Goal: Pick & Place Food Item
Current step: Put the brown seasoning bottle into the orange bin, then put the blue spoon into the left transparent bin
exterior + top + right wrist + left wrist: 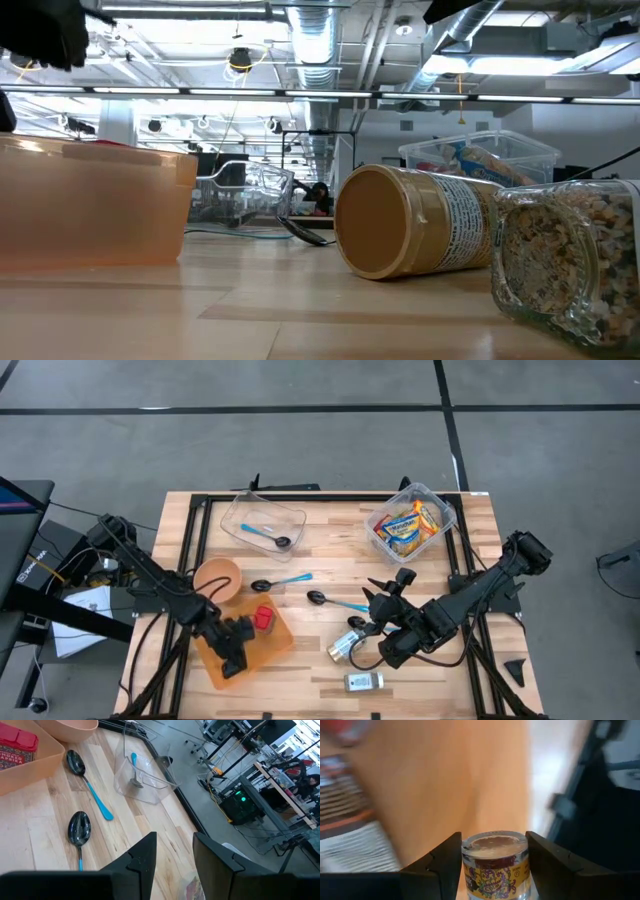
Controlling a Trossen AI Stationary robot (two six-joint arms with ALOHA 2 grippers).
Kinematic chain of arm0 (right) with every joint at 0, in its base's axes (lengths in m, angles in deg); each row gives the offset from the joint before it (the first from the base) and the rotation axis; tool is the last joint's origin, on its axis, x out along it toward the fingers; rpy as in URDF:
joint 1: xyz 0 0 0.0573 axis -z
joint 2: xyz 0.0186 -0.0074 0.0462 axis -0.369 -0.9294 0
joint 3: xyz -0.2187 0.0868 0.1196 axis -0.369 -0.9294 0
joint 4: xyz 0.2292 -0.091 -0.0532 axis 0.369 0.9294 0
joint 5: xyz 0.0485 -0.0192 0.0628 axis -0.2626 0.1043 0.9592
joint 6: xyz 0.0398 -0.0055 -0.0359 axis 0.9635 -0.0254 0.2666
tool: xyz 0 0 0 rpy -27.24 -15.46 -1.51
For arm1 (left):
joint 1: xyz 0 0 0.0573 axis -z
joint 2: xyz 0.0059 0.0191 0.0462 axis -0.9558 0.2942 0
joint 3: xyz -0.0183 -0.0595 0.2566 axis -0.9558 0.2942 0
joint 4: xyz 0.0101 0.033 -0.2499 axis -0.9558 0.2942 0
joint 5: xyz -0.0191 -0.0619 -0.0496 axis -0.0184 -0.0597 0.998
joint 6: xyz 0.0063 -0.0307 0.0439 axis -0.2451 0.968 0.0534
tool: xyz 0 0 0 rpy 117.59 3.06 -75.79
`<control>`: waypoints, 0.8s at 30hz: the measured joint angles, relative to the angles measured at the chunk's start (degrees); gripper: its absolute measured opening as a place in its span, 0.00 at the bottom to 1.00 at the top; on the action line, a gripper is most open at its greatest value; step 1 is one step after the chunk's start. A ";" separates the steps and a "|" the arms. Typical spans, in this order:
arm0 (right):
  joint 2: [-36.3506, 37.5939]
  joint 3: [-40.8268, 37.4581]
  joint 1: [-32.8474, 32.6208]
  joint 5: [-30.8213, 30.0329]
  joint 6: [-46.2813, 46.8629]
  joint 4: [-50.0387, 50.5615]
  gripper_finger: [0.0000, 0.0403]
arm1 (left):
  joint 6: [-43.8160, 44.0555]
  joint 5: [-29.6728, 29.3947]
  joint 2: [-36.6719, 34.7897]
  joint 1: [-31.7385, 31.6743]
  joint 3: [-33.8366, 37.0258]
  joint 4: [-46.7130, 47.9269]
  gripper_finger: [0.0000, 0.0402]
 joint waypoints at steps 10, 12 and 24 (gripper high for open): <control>0.00 0.00 0.00 0.02 0.00 -0.02 0.30 | -0.37 -5.98 0.00 -0.64 0.00 7.42 0.51; 0.00 -0.01 0.00 0.07 0.00 -0.02 0.30 | -1.25 -6.02 0.00 -0.64 0.00 7.36 0.56; 0.00 -0.02 -0.01 1.20 0.01 0.02 0.30 | -6.25 -6.65 0.00 -0.64 0.00 6.77 0.63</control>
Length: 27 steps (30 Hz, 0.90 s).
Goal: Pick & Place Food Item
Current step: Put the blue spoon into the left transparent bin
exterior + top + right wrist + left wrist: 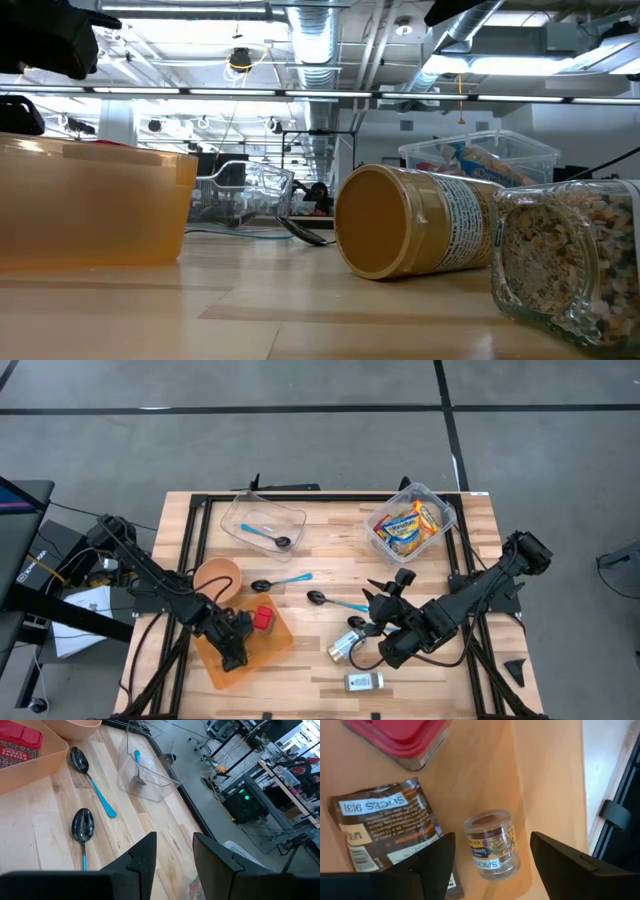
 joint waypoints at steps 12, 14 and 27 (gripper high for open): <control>0.00 0.00 0.06 -0.02 0.03 0.05 0.30 | -8.15 11.65 0.00 0.02 0.00 -4.91 0.61; 0.00 0.00 0.06 -0.02 0.24 0.32 0.30 | -9.28 13.50 0.00 0.02 0.00 -7.10 0.62; 0.00 0.00 0.06 -0.02 16.94 13.40 0.30 | -18.13 17.59 0.00 0.10 0.00 -32.45 0.60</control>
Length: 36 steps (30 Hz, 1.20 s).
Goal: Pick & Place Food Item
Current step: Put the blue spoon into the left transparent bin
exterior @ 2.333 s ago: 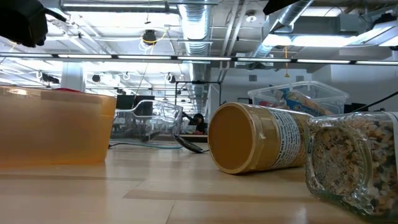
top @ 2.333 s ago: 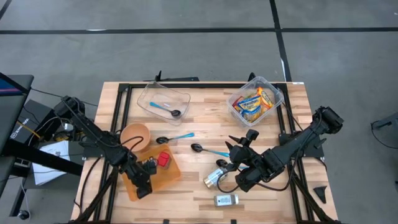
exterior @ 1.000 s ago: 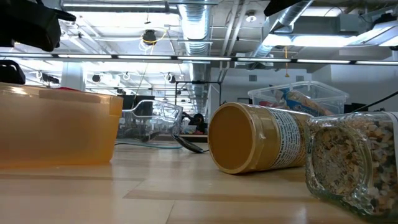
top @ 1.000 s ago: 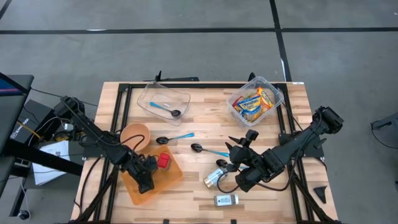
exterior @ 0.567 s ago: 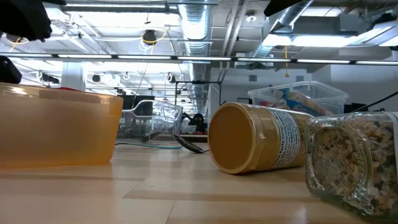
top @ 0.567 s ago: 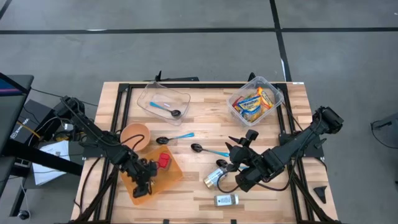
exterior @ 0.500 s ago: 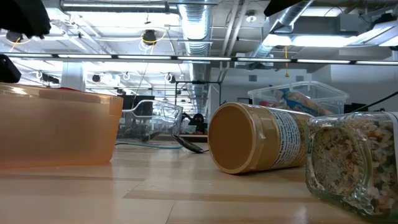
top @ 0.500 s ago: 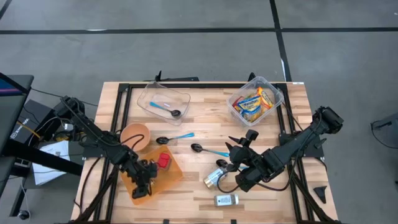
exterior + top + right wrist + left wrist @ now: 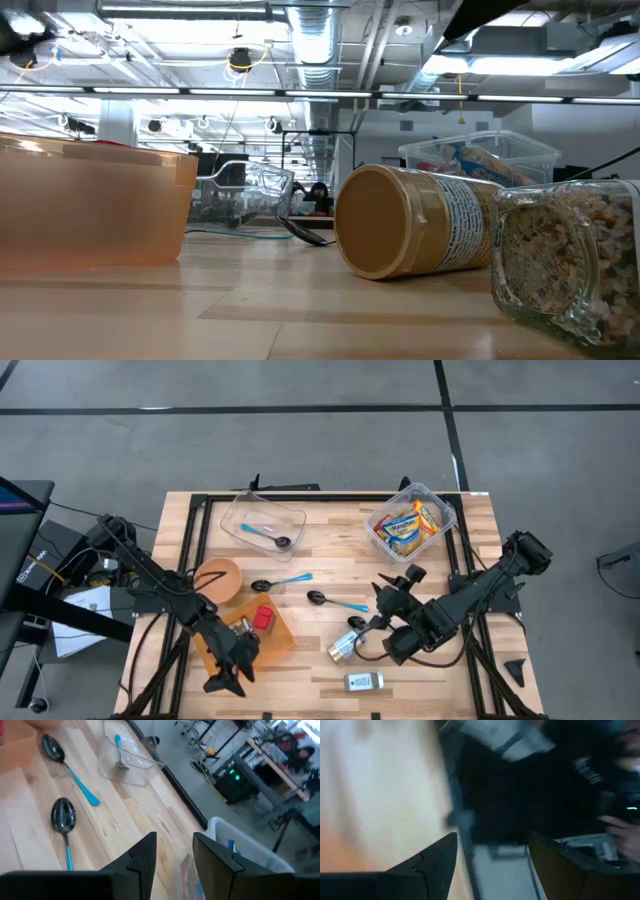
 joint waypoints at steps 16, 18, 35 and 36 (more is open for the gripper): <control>-2.52 -1.79 9.08 12.76 3.78 -1.97 0.30 | -58.22 -39.51 -19.24 -0.23 -0.07 -20.15 0.47; -2.60 -2.02 9.27 15.75 3.55 -1.72 0.30 | -66.37 -45.16 -21.82 -0.23 -0.07 -21.47 0.47; -2.56 -13.35 1.30 31.51 0.78 -9.85 0.30 | -67.74 -48.92 -18.94 -0.22 6.35 -24.54 0.49; -2.55 -13.48 1.50 31.44 -0.32 -11.73 0.30 | -68.83 -48.92 -18.59 -0.35 6.38 -25.52 0.49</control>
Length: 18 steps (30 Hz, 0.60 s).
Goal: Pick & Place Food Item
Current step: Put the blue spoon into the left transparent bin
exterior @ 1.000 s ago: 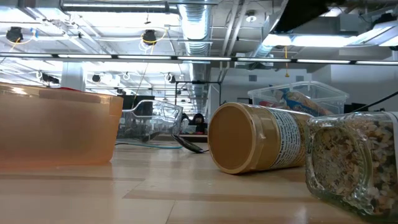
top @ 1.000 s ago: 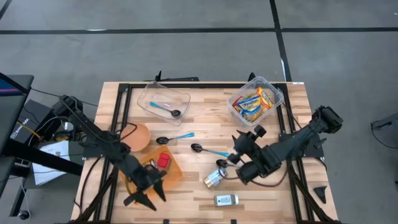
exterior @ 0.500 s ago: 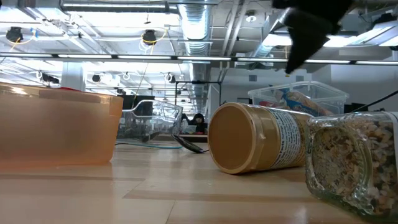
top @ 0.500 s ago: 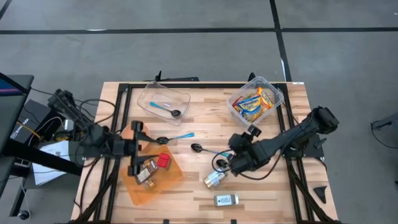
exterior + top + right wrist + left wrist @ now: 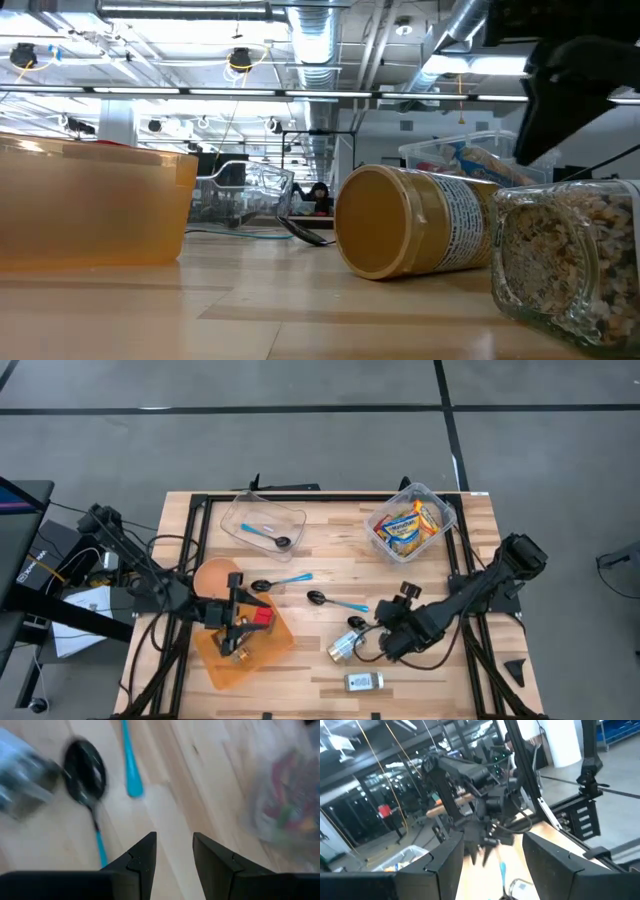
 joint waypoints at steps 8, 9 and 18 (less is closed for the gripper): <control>0.03 -3.09 -0.93 2.59 -8.06 -11.55 0.30 | -4.11 -0.03 -2.01 0.12 -0.02 -4.77 0.49; 0.02 -3.46 -0.88 3.83 -7.70 -11.53 0.30 | -3.45 -0.02 -2.24 0.32 -0.02 -3.47 0.49; 0.02 -10.07 -0.31 10.37 -9.55 -22.26 0.30 | -1.99 0.00 -2.42 0.63 0.04 -1.22 0.49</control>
